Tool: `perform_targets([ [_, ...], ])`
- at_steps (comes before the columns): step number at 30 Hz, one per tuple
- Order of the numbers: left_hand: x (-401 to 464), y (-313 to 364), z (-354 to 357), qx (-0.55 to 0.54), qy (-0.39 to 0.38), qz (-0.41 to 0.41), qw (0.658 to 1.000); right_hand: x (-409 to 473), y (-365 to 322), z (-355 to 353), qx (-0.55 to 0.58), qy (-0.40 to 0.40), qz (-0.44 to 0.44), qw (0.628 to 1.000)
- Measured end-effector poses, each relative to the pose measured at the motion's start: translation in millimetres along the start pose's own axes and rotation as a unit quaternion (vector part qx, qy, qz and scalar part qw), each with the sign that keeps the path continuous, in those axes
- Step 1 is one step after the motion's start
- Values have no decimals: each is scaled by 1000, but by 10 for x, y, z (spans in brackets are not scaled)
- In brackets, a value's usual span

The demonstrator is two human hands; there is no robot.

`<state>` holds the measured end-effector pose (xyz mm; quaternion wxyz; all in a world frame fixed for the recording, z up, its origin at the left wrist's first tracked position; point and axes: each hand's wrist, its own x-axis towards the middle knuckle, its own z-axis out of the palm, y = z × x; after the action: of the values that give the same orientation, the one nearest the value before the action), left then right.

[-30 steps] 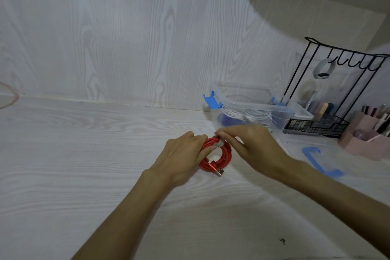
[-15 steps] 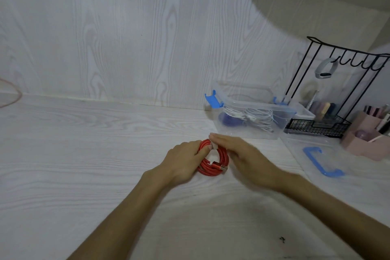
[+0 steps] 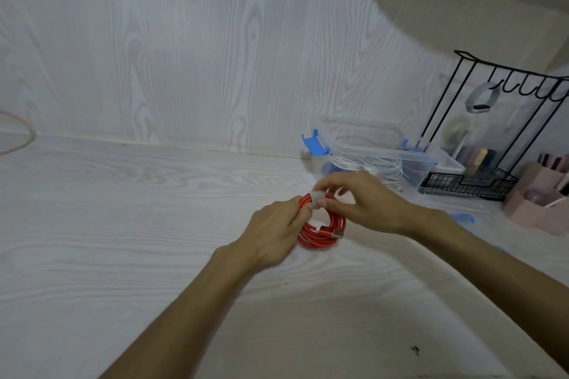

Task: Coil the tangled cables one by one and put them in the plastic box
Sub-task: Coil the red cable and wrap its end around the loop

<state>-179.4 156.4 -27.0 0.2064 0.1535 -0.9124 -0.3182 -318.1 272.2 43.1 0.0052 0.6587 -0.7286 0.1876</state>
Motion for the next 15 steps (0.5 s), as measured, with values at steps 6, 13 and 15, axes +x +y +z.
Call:
perform_targets([
  [6, -54, 71, -30, -17, -1, -1, 1000, -183, -84, 107, -69, 96, -17, 993],
  [13, -179, 401, -252, 71, -5, 41, 997, -297, -215, -359, 187, -77, 86, 976],
  [15, -188, 507, -330, 74, -8, 50, 996, -335, -299, -388, 191, -79, 63, 976],
])
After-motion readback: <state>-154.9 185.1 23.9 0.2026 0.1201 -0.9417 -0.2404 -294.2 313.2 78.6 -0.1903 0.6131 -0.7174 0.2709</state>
